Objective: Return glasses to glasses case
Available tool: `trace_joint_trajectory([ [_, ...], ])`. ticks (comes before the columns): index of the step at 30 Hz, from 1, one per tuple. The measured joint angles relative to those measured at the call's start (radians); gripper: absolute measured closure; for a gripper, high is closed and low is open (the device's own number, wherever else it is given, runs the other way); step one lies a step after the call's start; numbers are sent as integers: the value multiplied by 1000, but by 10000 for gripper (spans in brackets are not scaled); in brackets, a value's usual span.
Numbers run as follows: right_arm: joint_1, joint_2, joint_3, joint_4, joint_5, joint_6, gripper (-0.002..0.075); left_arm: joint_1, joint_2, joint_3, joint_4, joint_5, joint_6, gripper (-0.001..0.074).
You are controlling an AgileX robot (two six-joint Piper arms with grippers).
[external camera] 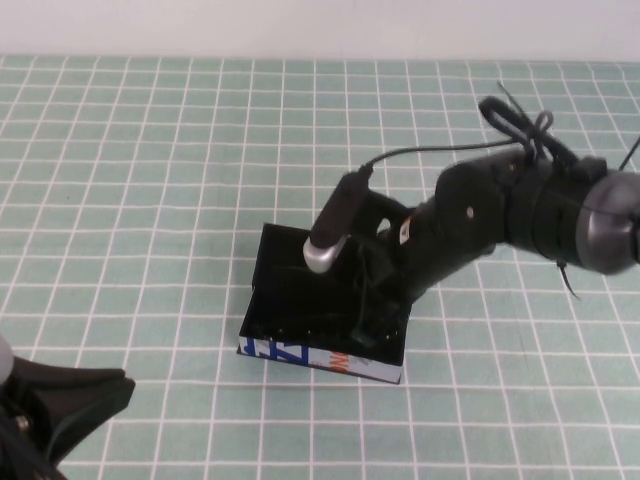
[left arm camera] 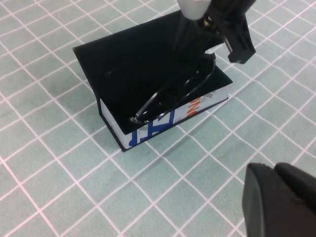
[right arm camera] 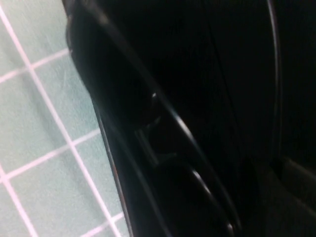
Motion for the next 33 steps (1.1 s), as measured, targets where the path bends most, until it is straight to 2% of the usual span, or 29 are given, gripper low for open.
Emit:
trace_joint_trajectory([
  [8, 2, -48, 116, -43, -191, 65, 709, 0, 0, 0, 0, 7, -4, 737],
  [16, 19, -82, 198, -89, -289, 76, 709, 0, 0, 0, 0, 8, -10, 737],
  [24, 98, -88, 279, -168, -347, 76, 710, 0, 0, 0, 0, 8, -29, 737],
  [33, 109, -88, 287, -277, -365, 78, 710, 0, 0, 0, 0, 8, -33, 737],
])
